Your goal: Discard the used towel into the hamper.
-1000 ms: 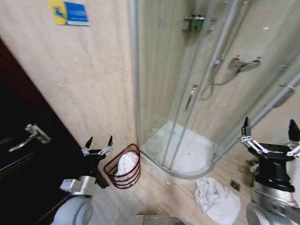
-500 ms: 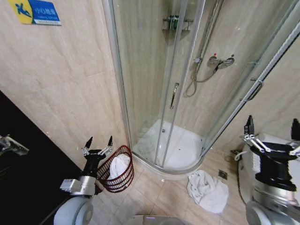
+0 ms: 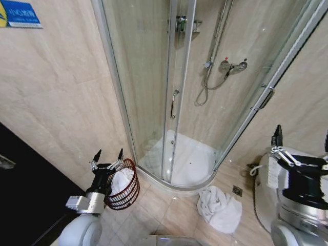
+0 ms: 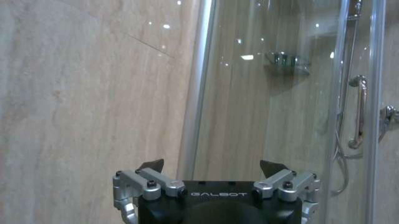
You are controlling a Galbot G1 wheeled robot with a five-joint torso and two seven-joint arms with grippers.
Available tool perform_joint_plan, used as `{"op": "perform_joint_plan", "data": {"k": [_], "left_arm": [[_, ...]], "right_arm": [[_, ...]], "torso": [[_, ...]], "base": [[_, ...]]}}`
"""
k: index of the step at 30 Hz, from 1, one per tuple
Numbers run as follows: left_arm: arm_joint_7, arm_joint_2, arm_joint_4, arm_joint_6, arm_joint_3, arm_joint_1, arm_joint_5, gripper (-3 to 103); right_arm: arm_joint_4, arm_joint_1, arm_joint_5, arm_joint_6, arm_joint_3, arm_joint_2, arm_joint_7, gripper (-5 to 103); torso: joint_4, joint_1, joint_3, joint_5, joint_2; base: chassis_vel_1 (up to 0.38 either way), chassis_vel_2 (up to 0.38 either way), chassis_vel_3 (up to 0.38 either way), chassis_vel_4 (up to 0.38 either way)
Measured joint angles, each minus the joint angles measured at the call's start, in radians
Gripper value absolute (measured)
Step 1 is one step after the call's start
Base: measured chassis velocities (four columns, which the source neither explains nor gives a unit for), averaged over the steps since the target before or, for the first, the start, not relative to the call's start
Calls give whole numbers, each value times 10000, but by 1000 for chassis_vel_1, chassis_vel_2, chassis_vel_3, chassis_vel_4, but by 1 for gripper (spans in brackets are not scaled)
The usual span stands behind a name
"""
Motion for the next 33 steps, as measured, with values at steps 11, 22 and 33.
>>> {"op": "perform_joint_plan", "data": {"k": [11,22,33], "left_arm": [[-1,1,0,0,-1,-1,0,100],[-1,0,0,0,-1,1,0,100],[-1,0,0,0,0,-1,0,100]], "right_arm": [[1,24,23,128,69,-31,-6,100],[2,31,88,182,214,-83,12,100],[2,80,143,64,125,-282,245,100]], "torso": [[-3,2,1,0,-1],[-3,-9,-3,0,5],[-1,8,4,1,-2]], "base": [[84,-28,-84,41],[117,-123,-130,138],[-9,10,7,-6]]}}
